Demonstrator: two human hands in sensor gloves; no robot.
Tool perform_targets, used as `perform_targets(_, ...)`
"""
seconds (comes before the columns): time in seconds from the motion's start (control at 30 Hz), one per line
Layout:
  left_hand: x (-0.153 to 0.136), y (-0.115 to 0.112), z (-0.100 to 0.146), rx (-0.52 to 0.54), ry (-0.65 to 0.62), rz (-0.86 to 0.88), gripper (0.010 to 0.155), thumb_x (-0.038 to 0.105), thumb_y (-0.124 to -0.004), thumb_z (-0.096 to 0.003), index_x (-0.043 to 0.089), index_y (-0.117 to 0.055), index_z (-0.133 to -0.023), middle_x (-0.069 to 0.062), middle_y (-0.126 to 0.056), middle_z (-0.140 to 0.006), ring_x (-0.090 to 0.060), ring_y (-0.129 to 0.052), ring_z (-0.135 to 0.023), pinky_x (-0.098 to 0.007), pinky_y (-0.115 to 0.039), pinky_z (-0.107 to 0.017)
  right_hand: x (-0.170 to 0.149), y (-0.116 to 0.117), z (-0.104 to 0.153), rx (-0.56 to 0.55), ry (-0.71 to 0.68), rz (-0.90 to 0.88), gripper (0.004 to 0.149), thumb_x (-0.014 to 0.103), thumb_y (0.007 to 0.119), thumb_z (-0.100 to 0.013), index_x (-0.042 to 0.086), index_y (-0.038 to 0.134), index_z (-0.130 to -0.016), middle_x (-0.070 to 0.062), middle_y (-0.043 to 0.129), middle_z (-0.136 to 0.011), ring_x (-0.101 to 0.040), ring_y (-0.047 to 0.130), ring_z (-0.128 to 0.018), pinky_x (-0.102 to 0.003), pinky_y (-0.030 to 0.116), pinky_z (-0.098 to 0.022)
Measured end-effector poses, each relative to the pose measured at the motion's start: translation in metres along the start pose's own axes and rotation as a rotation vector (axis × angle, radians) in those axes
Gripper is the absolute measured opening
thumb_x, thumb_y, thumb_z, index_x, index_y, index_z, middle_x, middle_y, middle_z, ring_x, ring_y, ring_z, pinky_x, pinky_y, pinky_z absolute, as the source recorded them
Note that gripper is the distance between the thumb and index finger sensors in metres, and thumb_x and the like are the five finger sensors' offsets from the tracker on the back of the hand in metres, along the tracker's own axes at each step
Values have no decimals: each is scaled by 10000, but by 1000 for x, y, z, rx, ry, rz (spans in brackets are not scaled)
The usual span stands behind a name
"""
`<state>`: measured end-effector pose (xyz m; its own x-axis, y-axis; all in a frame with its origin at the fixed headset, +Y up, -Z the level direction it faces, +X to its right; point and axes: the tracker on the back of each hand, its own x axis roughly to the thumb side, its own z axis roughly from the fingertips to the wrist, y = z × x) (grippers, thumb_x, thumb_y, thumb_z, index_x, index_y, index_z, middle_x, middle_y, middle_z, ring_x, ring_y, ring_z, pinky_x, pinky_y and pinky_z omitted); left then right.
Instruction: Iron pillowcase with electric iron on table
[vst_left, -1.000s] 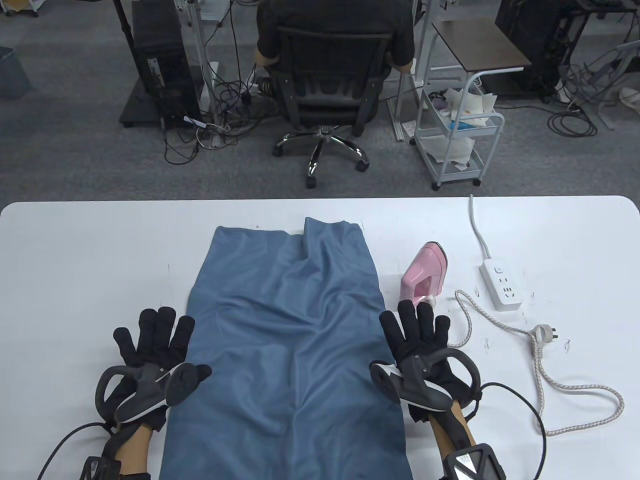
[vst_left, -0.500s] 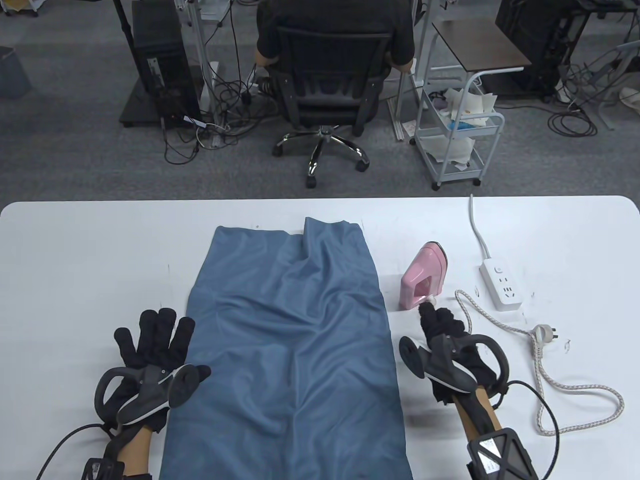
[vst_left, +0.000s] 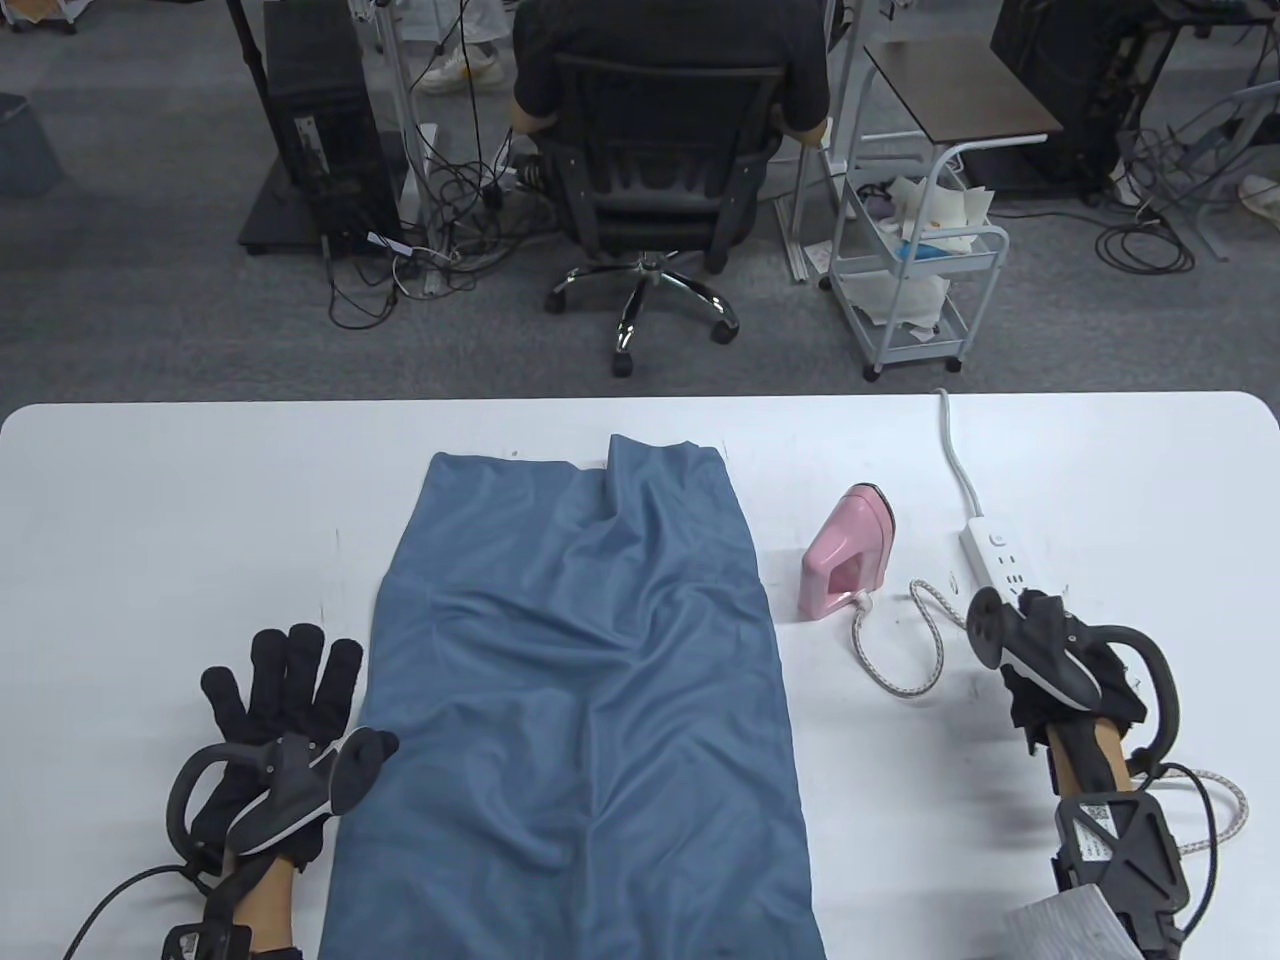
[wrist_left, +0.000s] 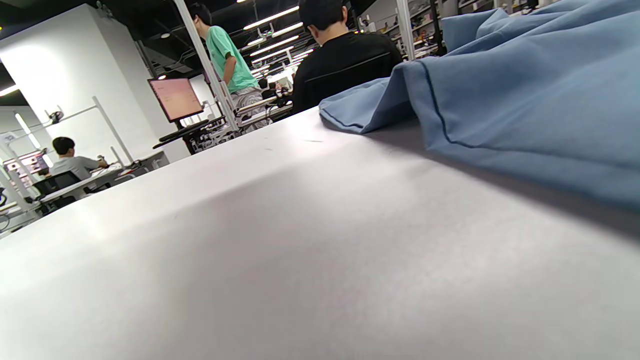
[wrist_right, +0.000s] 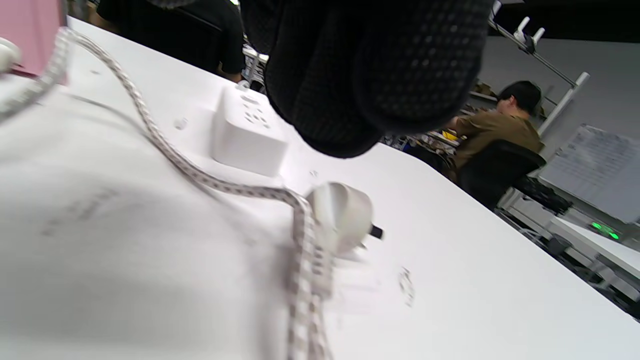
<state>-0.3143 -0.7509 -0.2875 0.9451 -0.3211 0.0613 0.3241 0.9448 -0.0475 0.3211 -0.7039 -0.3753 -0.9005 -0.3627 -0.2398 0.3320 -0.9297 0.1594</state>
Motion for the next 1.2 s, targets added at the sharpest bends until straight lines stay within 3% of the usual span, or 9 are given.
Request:
perform_targets(0.2,-3,-3,3,-8,30,-3,928,690,-330,-464,171,120,-1088,-235,151,-1137,-542,27,-1068,-796,-113,-667,-22,27,-18,66,112,39,532,379,450,-587,164,490,-1072,-90,910,-794,-292,990,-510,-358,878,-384)
perform_targets(0.4,-4,-4,4,-3,41,-1,930,689,-331,-465,168,120,-1090,-237,149,-1139,-543,23,-1070,-796,-113,-667,-29,52,-26,179,113,21,527,403,461,-580,185,502,-1059,-43,918,-765,-261,994,-489,-333,884,-370)
perform_targets(0.63,-4,-2,6,-14,47,-7,930,687,-336,-467,166,118,-1089,-238,146,-1138,-544,18,-1070,-794,-116,-667,-29,60,-33,164,108,-49,548,415,454,-577,145,507,-1051,-66,946,-715,-266,1002,-464,-341,888,-350)
perform_targets(0.83,-5,-1,7,-22,55,-10,930,687,-337,-467,165,114,-1090,-239,143,-1138,-542,12,-1072,-793,-119,-668,-26,60,-45,159,128,0,531,412,470,-577,133,583,-1015,-51,958,-665,-275,1002,-453,-356,886,-347)
perform_targets(1.0,-6,-1,7,-33,60,-11,929,687,-341,-470,165,116,-1089,-237,144,-1138,-541,10,-1074,-792,-120,-670,-21,63,-52,208,120,72,636,507,589,-526,109,570,-1021,-33,942,-664,-253,997,-456,-339,883,-355)
perform_targets(1.2,-6,0,7,-29,58,-9,930,686,-344,-471,164,115,-1089,-239,143,-1136,-541,5,-1075,-791,-122,-670,-26,65,-52,300,100,51,761,485,681,-496,45,457,-1076,-43,882,-757,-238,973,-524,-326,873,-410)
